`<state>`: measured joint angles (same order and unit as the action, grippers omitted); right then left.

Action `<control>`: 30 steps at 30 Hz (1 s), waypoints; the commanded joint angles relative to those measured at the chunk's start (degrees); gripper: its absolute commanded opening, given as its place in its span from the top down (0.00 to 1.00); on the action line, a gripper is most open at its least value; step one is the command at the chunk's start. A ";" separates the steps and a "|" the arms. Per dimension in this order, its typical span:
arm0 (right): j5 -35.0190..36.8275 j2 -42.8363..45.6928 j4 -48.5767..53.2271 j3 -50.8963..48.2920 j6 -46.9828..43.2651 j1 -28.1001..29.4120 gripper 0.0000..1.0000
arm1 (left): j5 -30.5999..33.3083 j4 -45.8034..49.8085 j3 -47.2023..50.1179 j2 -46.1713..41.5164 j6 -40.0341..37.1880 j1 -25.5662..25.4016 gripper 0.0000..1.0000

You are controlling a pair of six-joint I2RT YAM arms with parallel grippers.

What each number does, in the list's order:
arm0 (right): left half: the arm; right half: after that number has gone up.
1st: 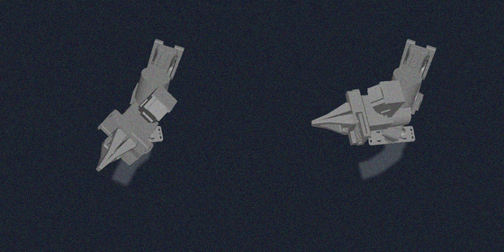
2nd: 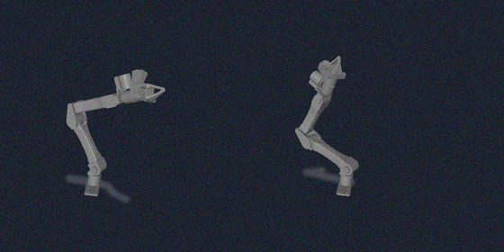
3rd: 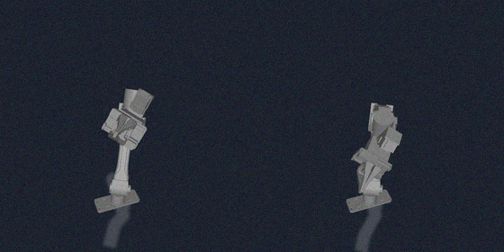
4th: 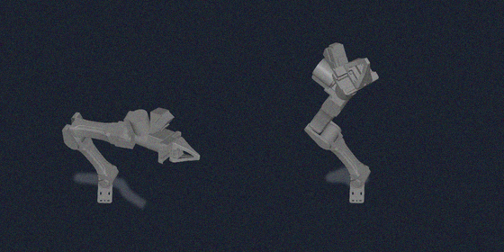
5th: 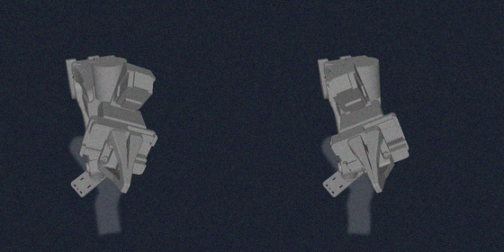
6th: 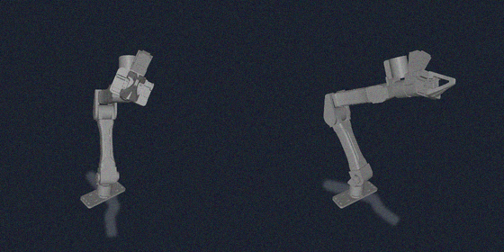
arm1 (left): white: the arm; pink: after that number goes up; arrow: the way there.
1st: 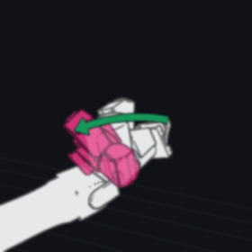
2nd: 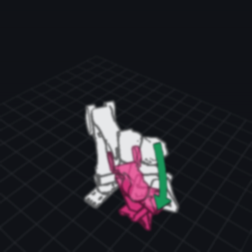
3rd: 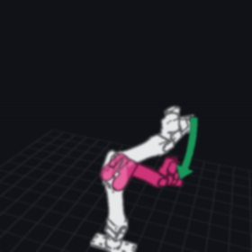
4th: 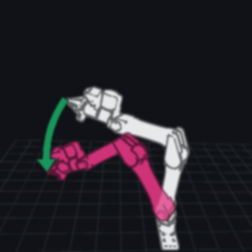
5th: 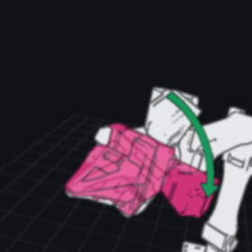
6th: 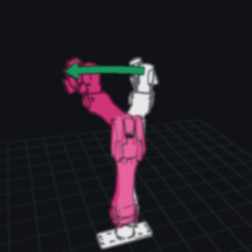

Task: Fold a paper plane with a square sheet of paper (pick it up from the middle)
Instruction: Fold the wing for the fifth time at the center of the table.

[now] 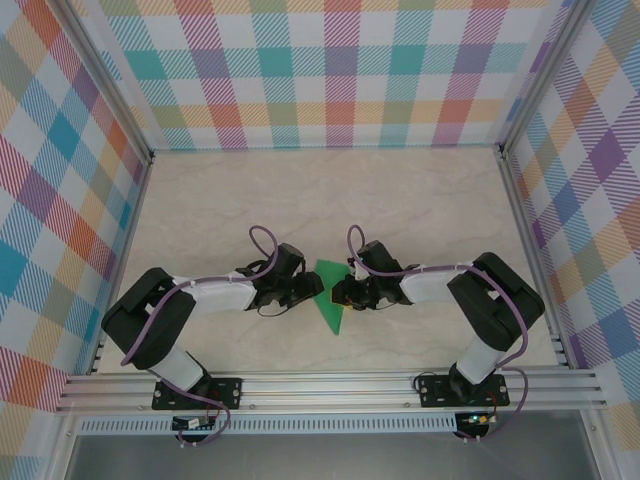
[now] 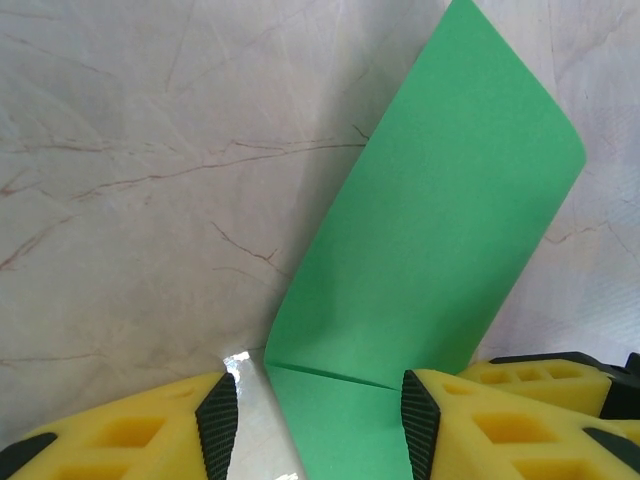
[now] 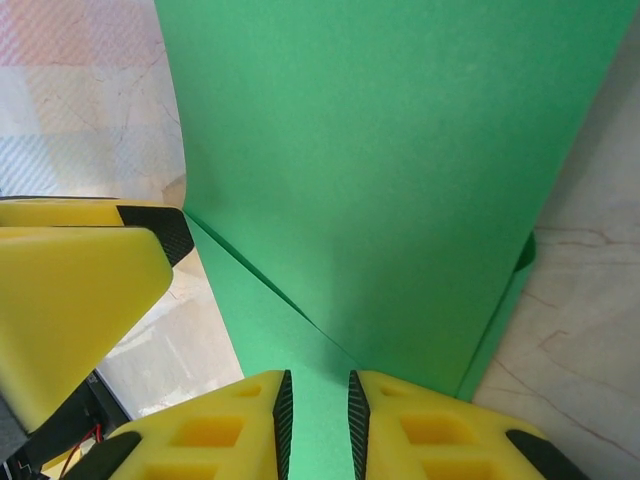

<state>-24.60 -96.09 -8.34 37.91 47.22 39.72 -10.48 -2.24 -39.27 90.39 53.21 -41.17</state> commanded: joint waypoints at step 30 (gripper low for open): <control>0.70 0.27 5.45 2.65 -0.94 0.17 0.71 | -1.72 -6.46 -0.46 -0.30 1.94 -1.54 0.60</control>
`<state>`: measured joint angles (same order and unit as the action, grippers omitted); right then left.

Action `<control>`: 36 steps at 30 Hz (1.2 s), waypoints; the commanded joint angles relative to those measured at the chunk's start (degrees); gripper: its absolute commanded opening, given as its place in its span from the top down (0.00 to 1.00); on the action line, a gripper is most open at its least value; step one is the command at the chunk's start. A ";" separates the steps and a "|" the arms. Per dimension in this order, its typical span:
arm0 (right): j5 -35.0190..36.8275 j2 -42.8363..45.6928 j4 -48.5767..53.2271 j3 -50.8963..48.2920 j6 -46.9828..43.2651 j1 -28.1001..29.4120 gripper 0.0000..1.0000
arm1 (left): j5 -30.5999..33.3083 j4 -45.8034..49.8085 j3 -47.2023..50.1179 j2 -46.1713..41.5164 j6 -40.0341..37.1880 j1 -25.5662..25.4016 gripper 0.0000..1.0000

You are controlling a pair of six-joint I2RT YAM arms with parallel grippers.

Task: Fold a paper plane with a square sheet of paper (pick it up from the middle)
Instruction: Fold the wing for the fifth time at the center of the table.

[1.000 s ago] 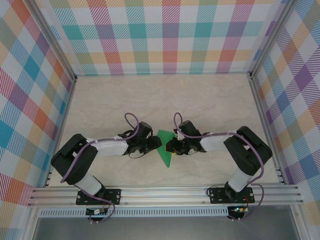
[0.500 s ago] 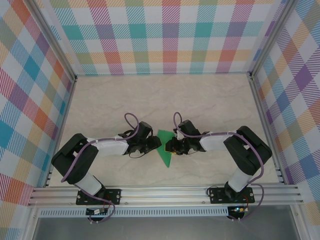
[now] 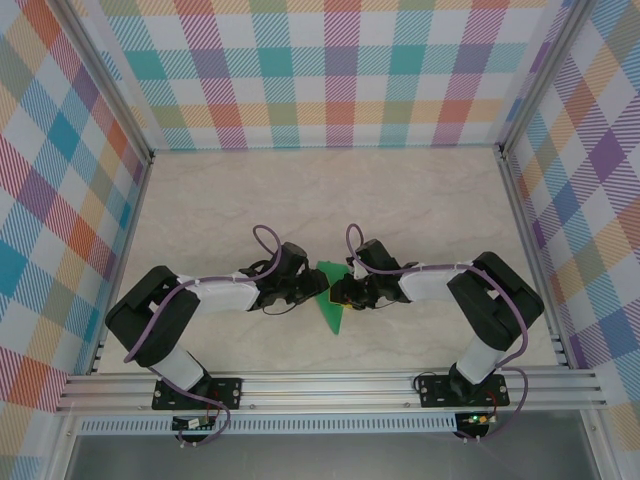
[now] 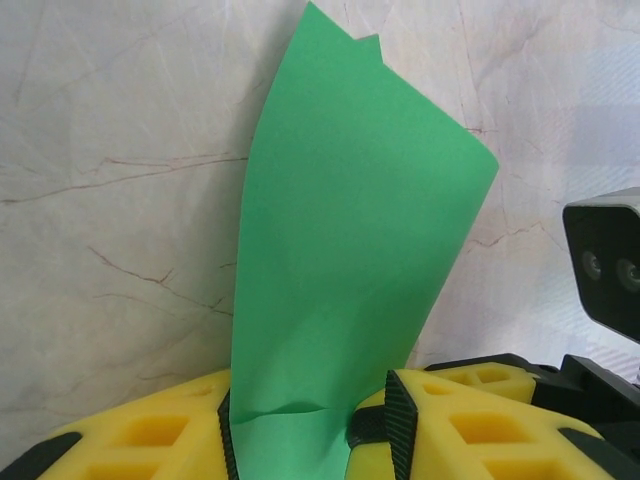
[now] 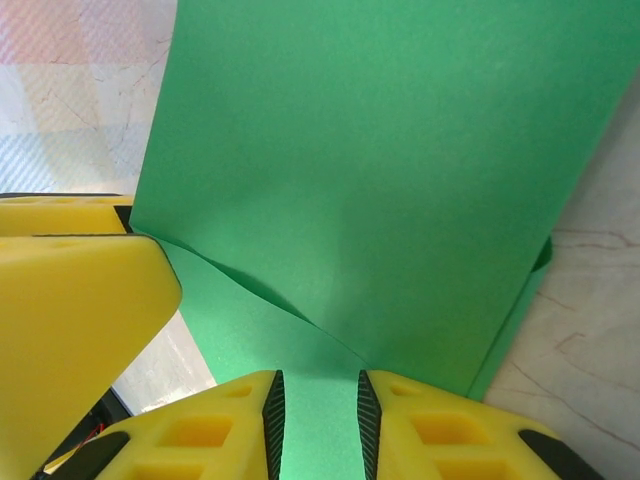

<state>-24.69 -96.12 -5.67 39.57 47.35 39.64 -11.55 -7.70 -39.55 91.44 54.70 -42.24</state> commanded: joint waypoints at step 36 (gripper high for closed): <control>7.90 -3.02 16.00 6.83 -14.19 0.09 0.74 | -2.06 -0.82 -0.02 -2.44 -4.79 0.83 0.60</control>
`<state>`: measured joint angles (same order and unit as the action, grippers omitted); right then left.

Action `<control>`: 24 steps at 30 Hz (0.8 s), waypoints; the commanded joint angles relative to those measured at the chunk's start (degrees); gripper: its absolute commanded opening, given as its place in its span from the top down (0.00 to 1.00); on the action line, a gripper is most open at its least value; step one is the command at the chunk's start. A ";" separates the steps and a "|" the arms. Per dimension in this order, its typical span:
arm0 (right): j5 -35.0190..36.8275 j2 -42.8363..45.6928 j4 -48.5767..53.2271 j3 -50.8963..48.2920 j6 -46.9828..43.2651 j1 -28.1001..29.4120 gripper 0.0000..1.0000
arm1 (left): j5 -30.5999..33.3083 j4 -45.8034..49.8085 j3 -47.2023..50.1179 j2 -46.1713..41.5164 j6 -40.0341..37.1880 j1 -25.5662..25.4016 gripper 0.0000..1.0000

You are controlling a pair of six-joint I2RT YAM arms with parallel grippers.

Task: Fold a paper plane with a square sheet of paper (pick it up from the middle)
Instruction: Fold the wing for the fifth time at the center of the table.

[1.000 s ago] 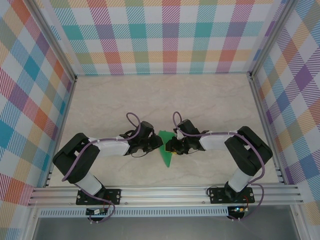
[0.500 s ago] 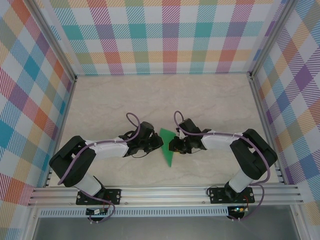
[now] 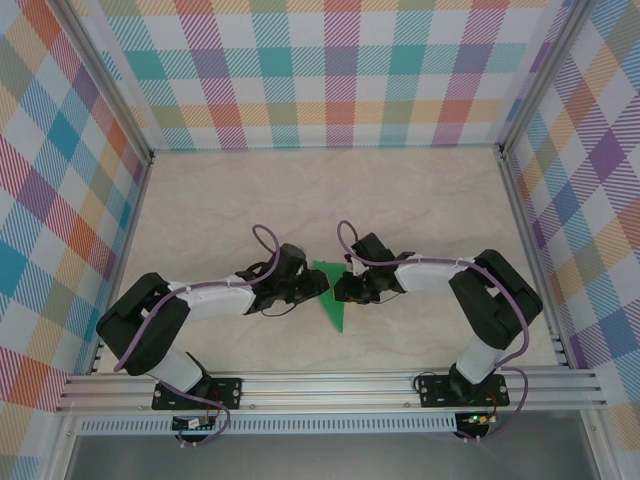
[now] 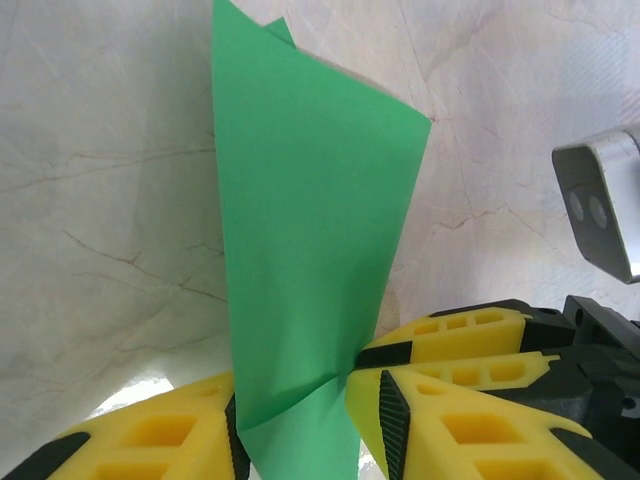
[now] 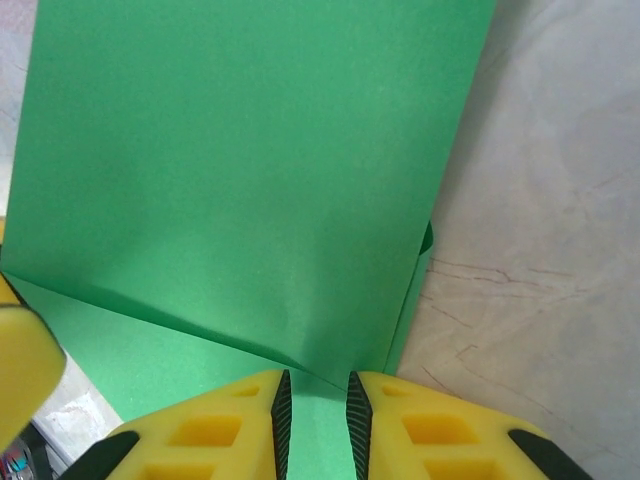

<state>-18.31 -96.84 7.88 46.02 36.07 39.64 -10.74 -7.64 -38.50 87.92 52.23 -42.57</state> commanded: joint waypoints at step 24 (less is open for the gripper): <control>9.45 11.15 7.64 -0.59 -4.41 1.79 0.57 | -7.10 1.73 -2.68 2.61 -4.83 4.86 0.96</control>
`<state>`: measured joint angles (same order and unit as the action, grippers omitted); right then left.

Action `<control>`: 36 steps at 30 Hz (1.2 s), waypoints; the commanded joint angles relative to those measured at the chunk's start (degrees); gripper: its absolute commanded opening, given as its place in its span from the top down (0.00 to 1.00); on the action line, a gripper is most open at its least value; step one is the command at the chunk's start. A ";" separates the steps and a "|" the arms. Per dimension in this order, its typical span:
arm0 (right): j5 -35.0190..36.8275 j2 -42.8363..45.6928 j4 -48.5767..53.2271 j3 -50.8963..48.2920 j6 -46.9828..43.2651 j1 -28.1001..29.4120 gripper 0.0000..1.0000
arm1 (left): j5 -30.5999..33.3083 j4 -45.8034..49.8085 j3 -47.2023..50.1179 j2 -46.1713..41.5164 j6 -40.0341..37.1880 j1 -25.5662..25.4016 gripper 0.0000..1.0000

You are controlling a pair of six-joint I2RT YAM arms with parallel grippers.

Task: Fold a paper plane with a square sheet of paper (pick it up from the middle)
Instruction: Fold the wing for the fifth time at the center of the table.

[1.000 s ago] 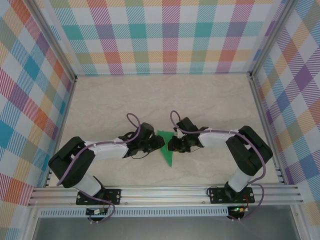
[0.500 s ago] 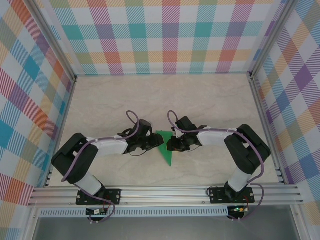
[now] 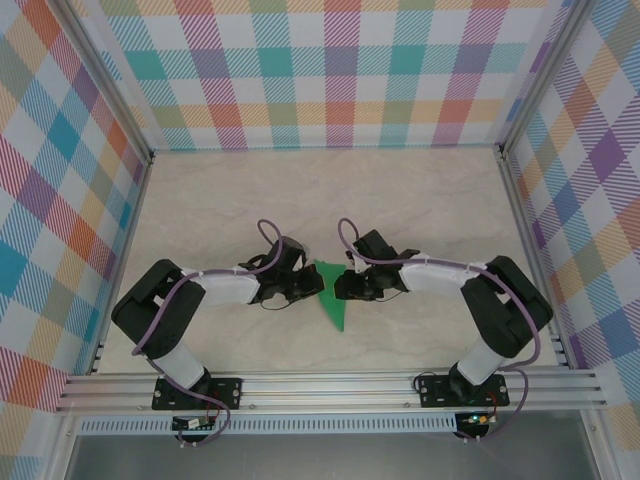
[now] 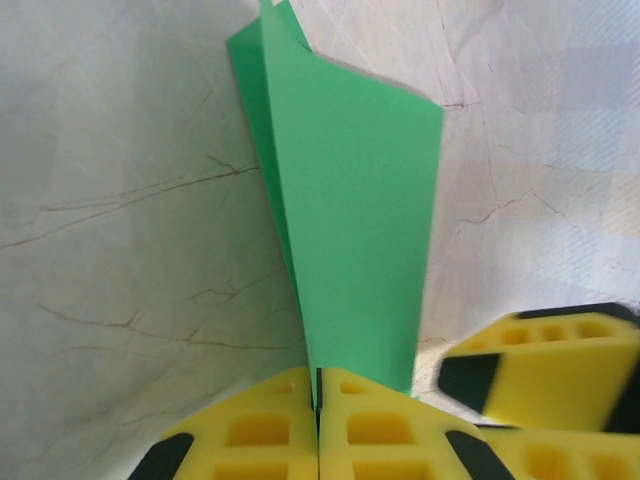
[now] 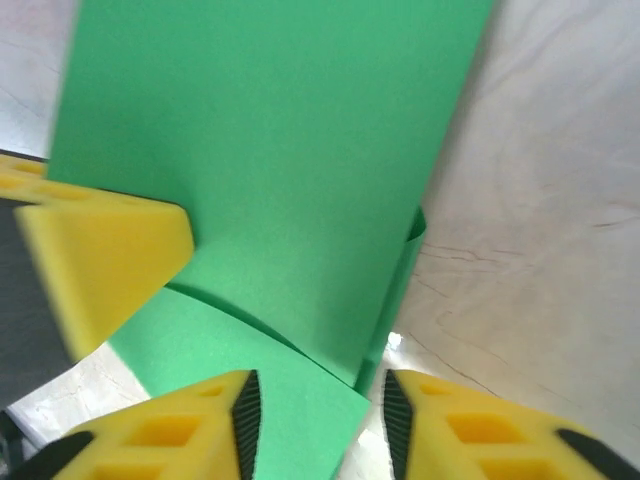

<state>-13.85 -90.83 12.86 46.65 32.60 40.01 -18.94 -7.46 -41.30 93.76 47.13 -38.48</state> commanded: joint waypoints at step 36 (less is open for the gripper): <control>57.73 -5.55 -9.86 -0.48 -12.56 33.61 0.61 | 0.92 3.16 0.08 -4.98 3.05 0.55 0.95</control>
<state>40.60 -95.85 4.08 44.31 21.43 73.25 -17.65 -5.96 -41.28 89.08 50.13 -38.30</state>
